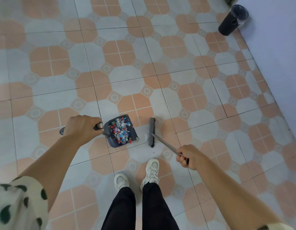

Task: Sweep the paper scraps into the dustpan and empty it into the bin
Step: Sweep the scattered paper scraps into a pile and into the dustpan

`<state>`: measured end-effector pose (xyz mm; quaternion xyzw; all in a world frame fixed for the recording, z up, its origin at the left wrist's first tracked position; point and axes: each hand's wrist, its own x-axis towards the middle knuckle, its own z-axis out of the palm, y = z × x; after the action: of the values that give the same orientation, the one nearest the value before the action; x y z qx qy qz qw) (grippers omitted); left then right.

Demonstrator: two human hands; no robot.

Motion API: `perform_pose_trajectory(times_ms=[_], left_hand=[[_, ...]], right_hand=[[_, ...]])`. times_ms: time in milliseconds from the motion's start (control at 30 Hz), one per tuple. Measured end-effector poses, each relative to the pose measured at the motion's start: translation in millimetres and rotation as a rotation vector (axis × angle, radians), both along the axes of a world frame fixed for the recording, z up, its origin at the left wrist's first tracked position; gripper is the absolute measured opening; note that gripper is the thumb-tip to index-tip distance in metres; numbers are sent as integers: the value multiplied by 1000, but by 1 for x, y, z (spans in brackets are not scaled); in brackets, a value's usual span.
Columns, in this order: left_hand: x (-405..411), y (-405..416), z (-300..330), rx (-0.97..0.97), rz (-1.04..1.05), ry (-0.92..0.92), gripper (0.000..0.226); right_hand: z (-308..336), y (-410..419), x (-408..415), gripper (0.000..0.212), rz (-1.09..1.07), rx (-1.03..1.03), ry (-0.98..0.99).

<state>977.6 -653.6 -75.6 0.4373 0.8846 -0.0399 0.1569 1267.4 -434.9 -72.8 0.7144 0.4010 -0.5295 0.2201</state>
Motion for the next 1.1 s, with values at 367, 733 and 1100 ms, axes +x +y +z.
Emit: perform_pose_trajectory(times_ms=[367, 733, 1100], left_hand=[[-2, -3, 0, 1, -4, 7, 13], [-11, -27, 4, 27, 53, 3, 18], [-16, -40, 5, -18, 80, -1, 22]], right_hand=[[31, 0, -41, 35, 257, 10, 175], [41, 41, -43, 36, 370, 184, 107], [-16, 5, -91, 18, 611, 124, -9]])
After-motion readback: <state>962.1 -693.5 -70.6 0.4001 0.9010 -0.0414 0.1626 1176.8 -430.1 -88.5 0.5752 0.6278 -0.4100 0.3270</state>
